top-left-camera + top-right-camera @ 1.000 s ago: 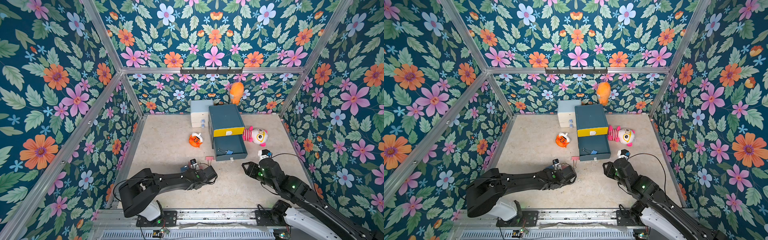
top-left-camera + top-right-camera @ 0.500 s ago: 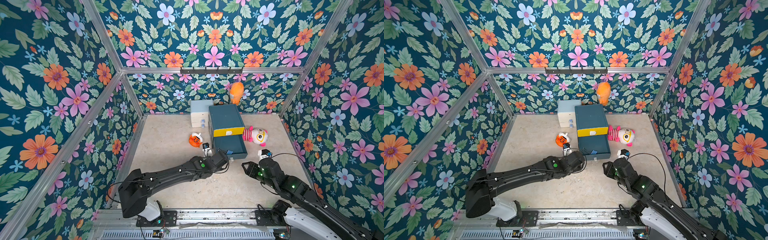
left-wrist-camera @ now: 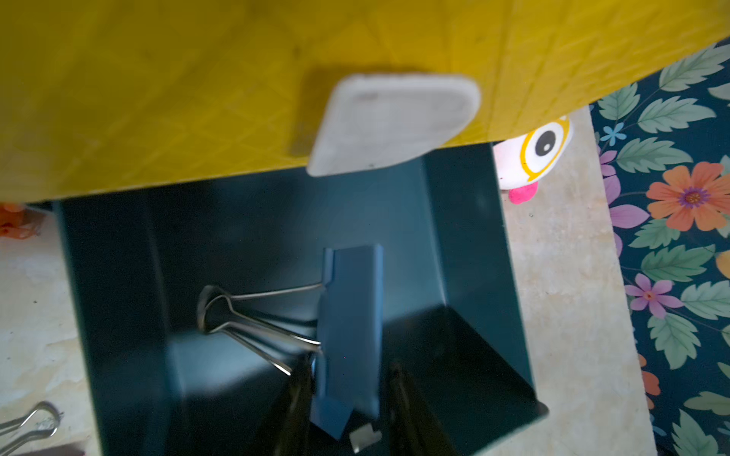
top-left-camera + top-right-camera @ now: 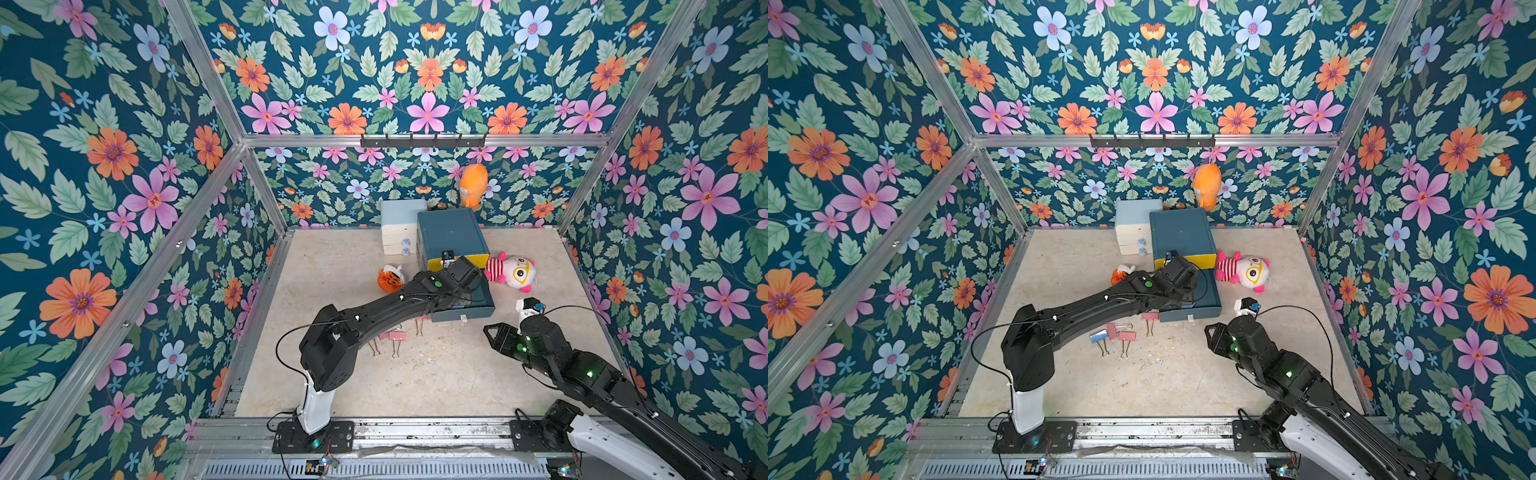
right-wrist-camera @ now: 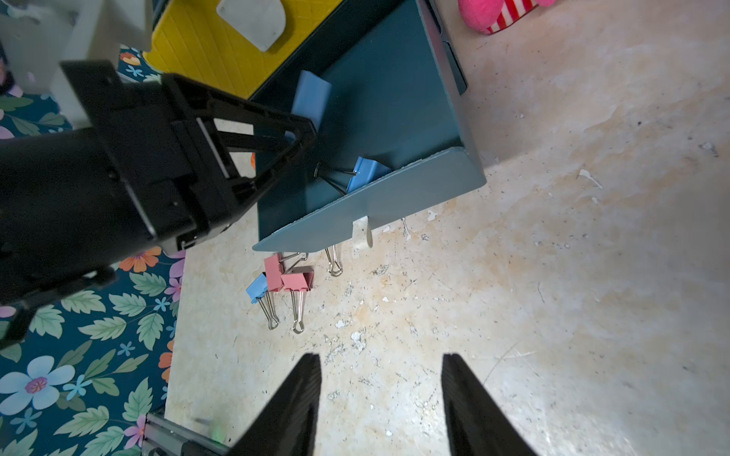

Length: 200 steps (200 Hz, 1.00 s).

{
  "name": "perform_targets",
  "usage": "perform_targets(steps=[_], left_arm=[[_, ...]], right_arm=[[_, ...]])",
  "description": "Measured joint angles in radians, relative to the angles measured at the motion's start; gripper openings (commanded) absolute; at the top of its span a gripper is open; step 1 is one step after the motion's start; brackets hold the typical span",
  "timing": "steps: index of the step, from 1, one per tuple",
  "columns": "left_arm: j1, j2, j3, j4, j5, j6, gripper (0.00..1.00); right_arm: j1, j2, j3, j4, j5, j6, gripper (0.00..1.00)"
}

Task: Put the binder clips in the drawer according to color
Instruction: Place the binder clip in the drawer, then pick up the binder clip at the center of the board.

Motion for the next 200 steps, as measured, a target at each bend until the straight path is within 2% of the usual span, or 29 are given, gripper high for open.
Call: perform_targets(steps=[9, 24, 63, 128, 164, 200], left_arm=[[0.001, 0.0, 0.003, 0.002, 0.014, 0.009, 0.63], [0.001, -0.005, 0.005, 0.003, 0.019, 0.011, 0.69], [0.001, -0.117, -0.062, 0.01, -0.003, 0.014, 0.71], [0.011, -0.455, -0.423, 0.008, -0.114, -0.055, 0.77], [0.029, -0.534, -0.631, -0.046, -0.112, -0.128, 0.79], [0.042, -0.555, -0.763, -0.06, -0.088, -0.182, 0.79]], right_arm=[[0.0, 0.004, 0.001, 0.0, -0.003, -0.004, 0.52], [0.0, 0.014, 0.006, 0.002, -0.028, -0.008, 0.52], [0.0, 0.025, 0.01, 0.02, -0.065, -0.019, 0.52], [0.0, 0.042, 0.021, 0.026, -0.093, -0.026, 0.52], [0.0, 0.051, 0.006, 0.055, -0.099, -0.026, 0.52], [0.0, 0.069, -0.002, 0.075, -0.108, -0.026, 0.52]])
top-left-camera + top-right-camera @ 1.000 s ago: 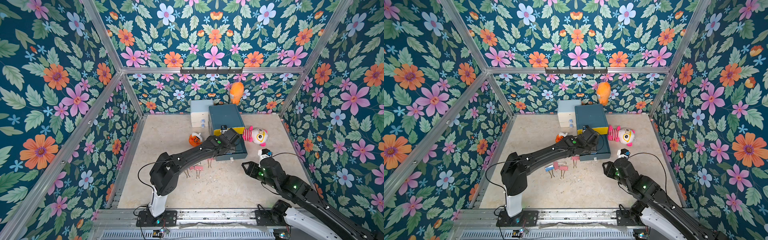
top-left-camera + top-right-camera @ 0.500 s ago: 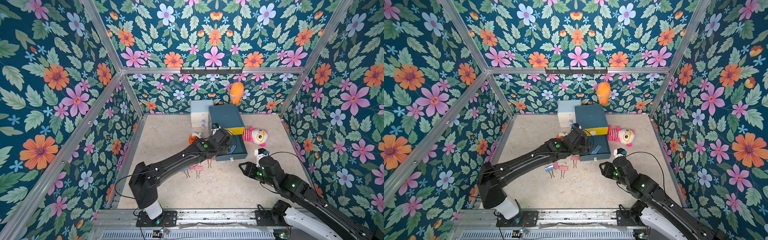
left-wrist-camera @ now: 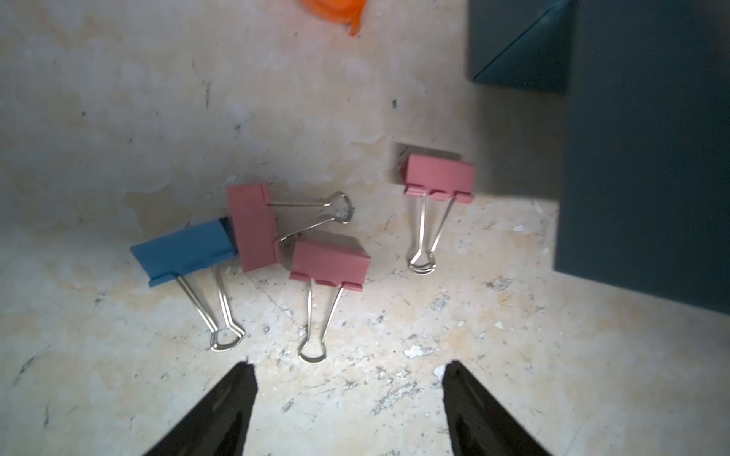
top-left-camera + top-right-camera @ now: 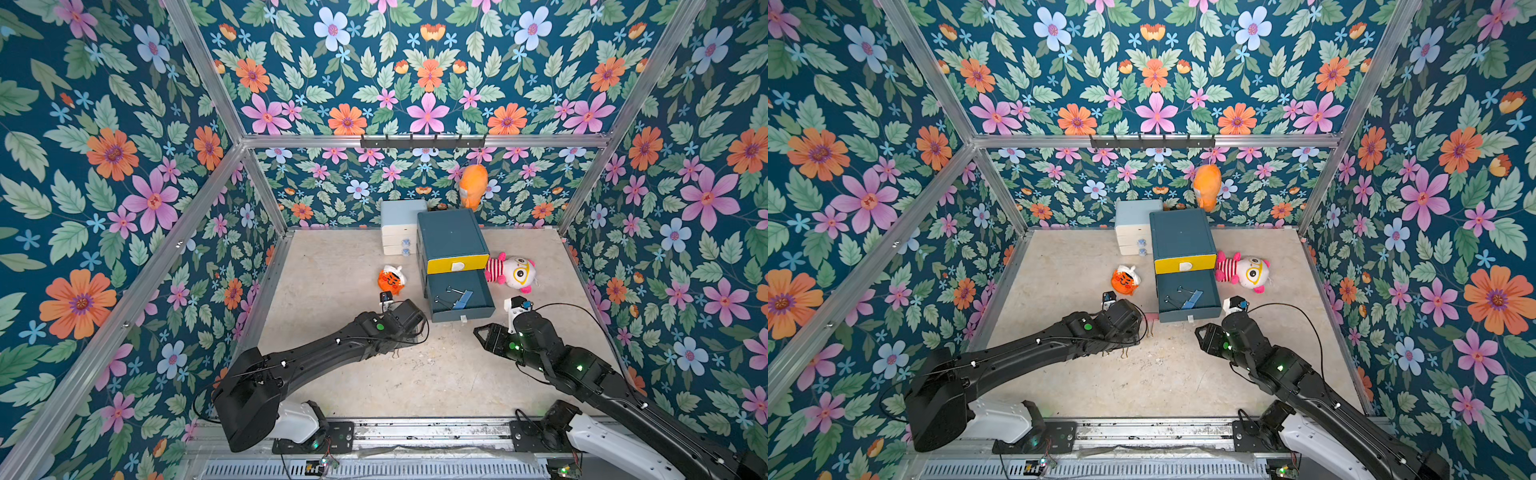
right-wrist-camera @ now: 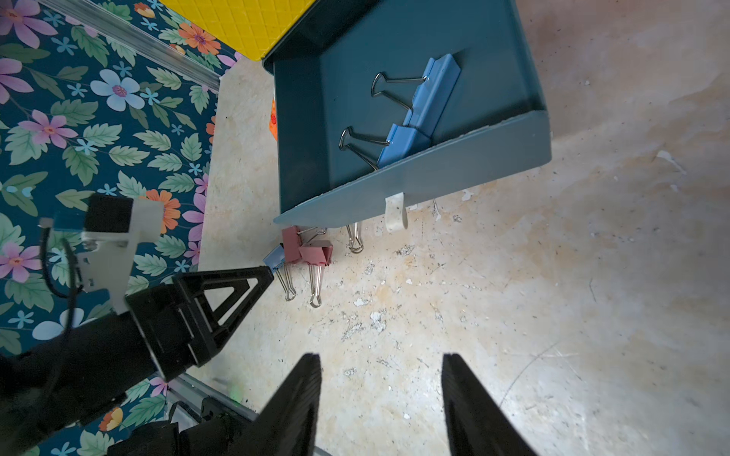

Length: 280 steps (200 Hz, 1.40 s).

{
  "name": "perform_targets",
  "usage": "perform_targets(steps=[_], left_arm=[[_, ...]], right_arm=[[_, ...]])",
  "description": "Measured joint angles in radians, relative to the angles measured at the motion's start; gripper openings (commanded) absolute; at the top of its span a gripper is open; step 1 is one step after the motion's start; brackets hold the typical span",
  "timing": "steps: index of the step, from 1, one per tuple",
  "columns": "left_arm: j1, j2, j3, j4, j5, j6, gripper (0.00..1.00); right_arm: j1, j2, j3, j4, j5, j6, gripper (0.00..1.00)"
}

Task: Put the binder clips in the drawer according to color
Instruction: Pick up the binder clip at the center of the board.

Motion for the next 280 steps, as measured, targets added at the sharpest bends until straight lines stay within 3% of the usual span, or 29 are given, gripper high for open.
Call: perform_targets(steps=[74, 118, 187, 246, 280], left_arm=[[0.2, -0.045, -0.188, 0.059, 0.048, -0.017, 0.82], [0.307, -0.028, -0.203, 0.108, 0.052, -0.01, 0.83], [0.351, 0.074, -0.144, 0.154, 0.053, 0.037, 0.82], [0.354, 0.071, -0.174, 0.172, 0.056, 0.048, 0.72], [0.354, 0.051, -0.201, 0.172, 0.056, 0.048, 0.75]], right_arm=[[0.004, 0.005, -0.014, 0.032, -0.021, 0.004, 0.52], [0.007, 0.005, -0.023, 0.045, -0.022, 0.004, 0.52], [0.008, 0.008, -0.027, 0.045, -0.021, 0.011, 0.52], [0.008, 0.005, -0.028, 0.045, -0.021, 0.011, 0.52], [0.008, 0.016, -0.028, 0.045, -0.021, 0.011, 0.52]])
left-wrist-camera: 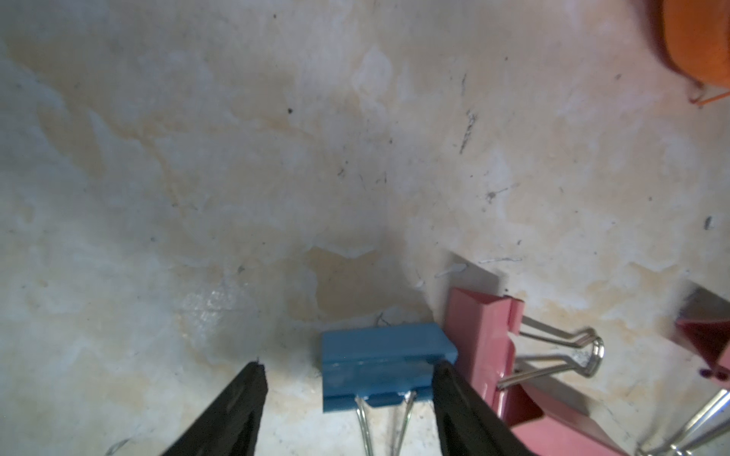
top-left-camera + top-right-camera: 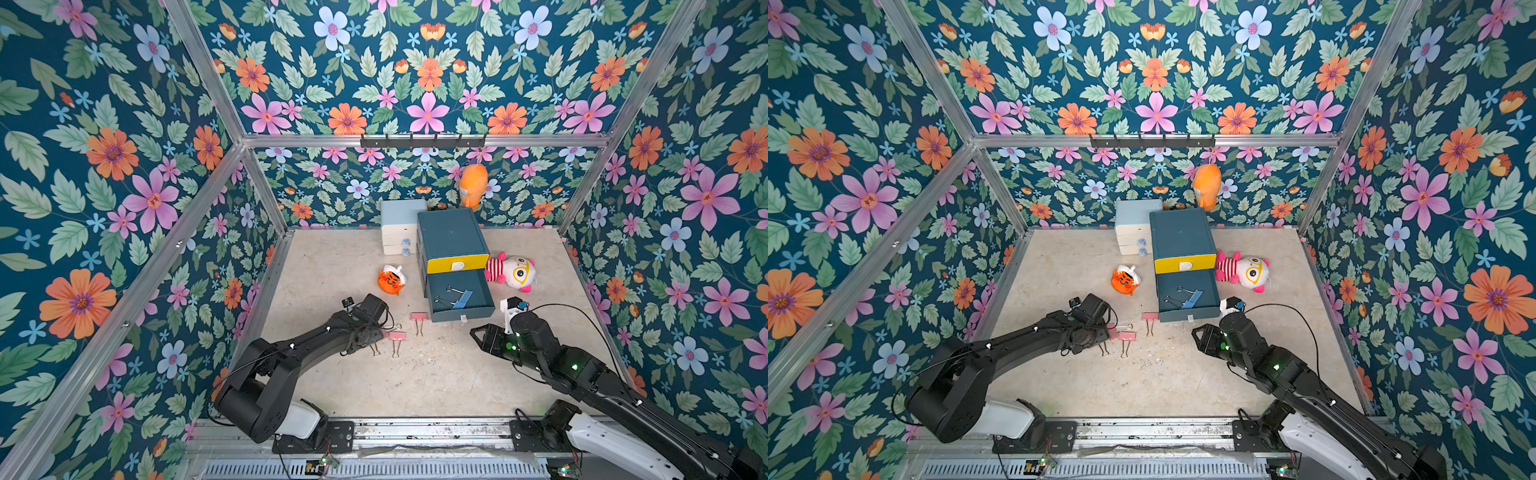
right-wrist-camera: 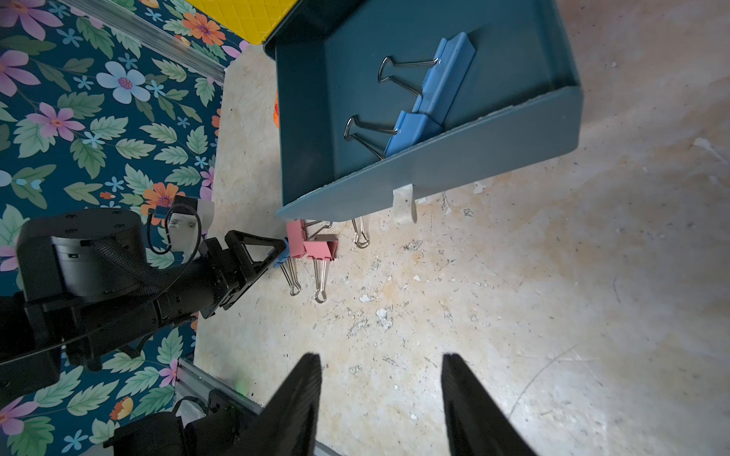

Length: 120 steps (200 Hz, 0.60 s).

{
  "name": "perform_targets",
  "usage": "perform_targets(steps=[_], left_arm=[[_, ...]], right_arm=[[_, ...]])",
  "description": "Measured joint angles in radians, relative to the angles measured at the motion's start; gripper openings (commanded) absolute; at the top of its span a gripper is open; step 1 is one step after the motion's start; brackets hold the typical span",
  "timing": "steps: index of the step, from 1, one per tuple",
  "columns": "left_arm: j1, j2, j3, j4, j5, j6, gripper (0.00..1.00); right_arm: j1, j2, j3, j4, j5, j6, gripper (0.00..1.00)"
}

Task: Put the binder clips in the drawer according to color
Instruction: Pick up the binder clip at the center of the board.

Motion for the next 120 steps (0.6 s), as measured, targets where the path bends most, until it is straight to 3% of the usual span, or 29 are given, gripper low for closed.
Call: perform_targets(steps=[55, 120], left_arm=[[0.0, 0.016, 0.027, 0.013, 0.005, 0.012, 0.79], [0.0, 0.075, 0.039, 0.041, 0.029, 0.022, 0.77]], right_arm=[[0.0, 0.006, -0.001, 0.001, 0.0, 0.0, 0.52], [0.0, 0.003, -0.007, 0.007, 0.0, 0.008, 0.52]])
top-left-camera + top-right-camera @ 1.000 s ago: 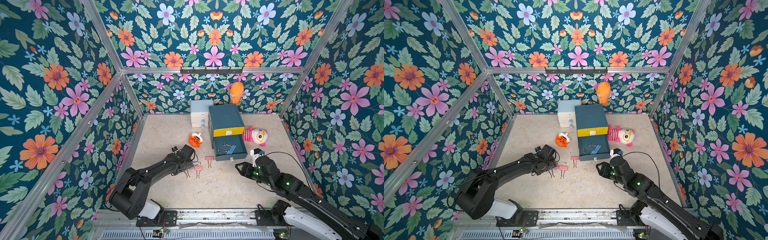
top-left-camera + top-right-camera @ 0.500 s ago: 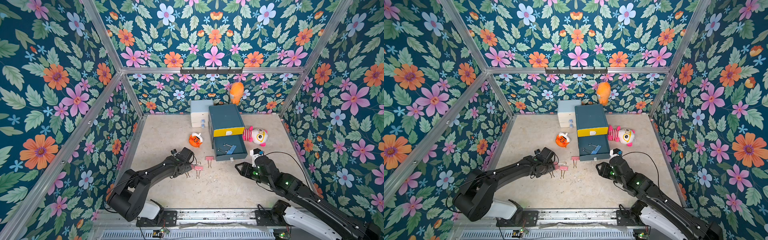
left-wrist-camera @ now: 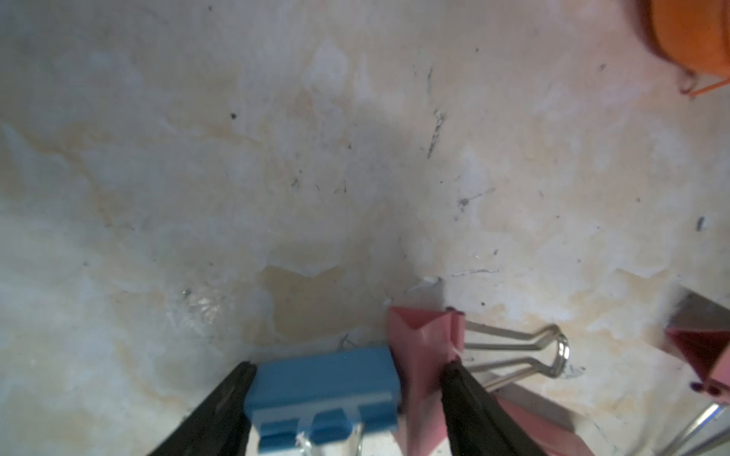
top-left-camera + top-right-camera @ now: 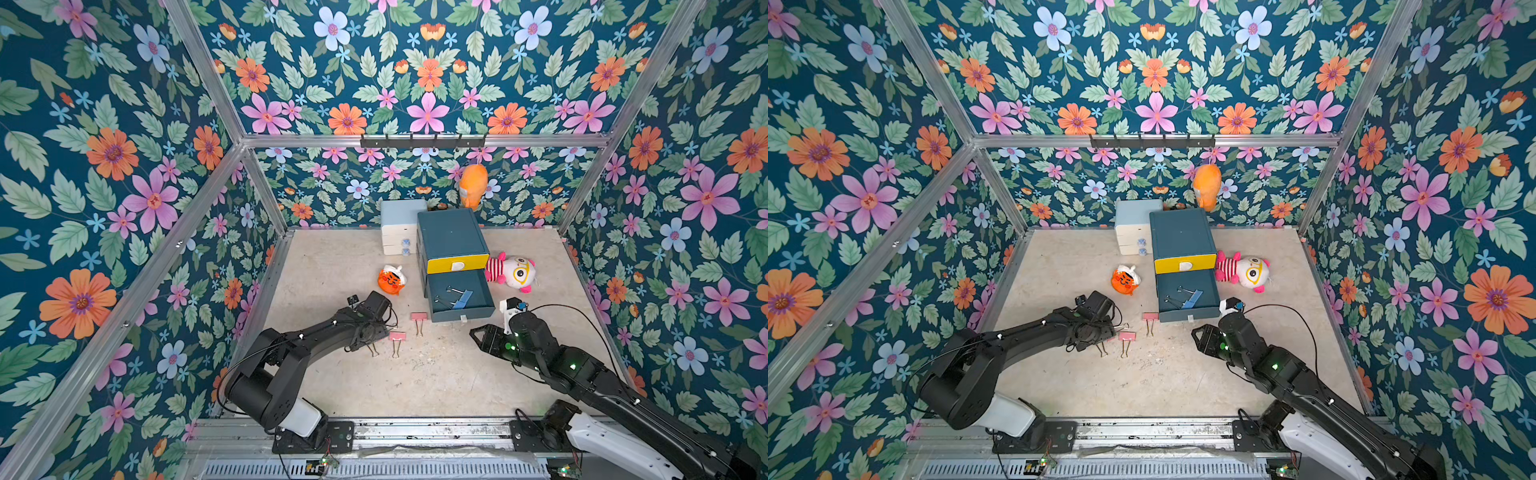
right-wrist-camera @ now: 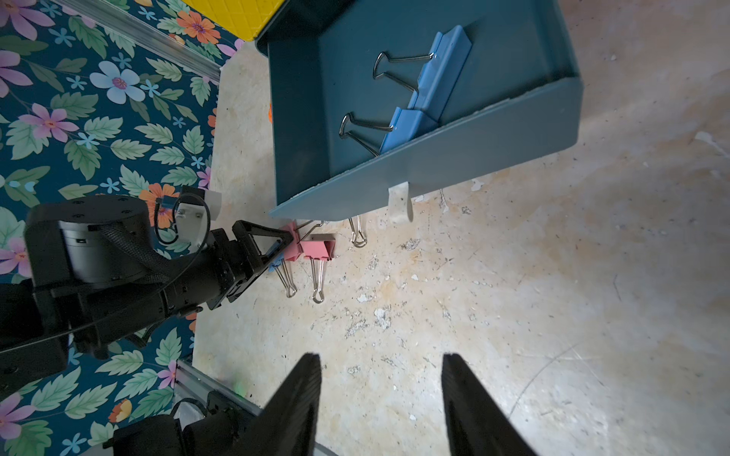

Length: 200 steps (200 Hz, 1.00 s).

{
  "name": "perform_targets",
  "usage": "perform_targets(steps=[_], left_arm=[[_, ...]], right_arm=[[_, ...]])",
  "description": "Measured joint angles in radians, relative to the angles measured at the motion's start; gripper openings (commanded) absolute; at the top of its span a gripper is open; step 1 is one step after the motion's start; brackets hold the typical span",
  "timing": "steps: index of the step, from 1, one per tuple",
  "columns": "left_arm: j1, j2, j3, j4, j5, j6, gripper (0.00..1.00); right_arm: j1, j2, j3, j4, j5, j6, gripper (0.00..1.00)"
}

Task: Put the binder clips in the drawer according to color
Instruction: Pick up the binder clip at the center of the board.

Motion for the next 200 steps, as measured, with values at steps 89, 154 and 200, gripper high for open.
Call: perform_targets(steps=[89, 154, 200], left_arm=[[0.0, -0.076, -0.038, -0.019, -0.025, -0.003, 0.69], [0.0, -0.17, -0.089, -0.05, -0.055, -0.01, 0.71], [0.0, -0.125, -0.09, -0.041, -0.042, -0.01, 0.7]], right_arm=[[0.0, -0.001, -0.001, 0.001, 0.0, 0.003, 0.52], [0.0, 0.01, -0.006, 0.024, -0.001, 0.007, 0.52], [0.006, 0.017, -0.006, 0.027, -0.001, 0.007, 0.52]])
